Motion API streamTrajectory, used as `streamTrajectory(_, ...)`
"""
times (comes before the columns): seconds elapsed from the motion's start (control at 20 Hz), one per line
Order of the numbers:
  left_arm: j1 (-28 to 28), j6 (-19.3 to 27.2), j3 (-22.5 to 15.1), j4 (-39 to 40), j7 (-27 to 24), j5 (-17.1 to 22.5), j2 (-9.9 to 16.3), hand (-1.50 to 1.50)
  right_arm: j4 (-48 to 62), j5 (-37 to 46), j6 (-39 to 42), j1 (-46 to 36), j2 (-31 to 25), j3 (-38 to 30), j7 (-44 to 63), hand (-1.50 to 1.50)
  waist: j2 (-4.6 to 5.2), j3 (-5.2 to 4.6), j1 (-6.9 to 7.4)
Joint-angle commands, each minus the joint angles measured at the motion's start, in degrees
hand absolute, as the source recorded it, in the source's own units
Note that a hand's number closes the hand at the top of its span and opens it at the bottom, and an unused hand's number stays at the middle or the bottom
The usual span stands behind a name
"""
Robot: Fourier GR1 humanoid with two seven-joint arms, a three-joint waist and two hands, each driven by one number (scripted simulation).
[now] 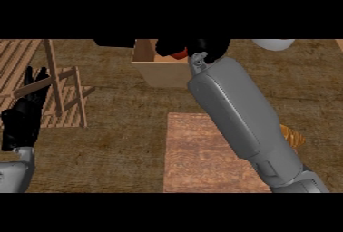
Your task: Pick the bell pepper from the cutting board and place it in the cardboard box
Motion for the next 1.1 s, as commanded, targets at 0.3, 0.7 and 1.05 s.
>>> streamTrajectory(0.3,1.3,-3.6,-6.4,1.1,1.3,-0.2,-4.6,0.00,20.0,-6.3,-13.0,-4.0,0.2,-5.2,-0.4,-1.50,1.12,-0.85,1.41)
streamTrajectory(0.7,1.8,-3.9,-6.2,0.8,1.0,-1.3,-4.8,0.00,26.2,-9.0,-25.0,-6.9,0.2,-8.7,-7.5,-1.50,1.04,-0.80,1.47)
streamTrajectory(1.05,2.1,-4.2,-5.2,-0.1,2.3,-1.1,-4.6,0.00,23.8,-9.3,-44.0,-5.9,0.2,-12.7,-12.8,-1.50,0.65,-0.71,0.16)
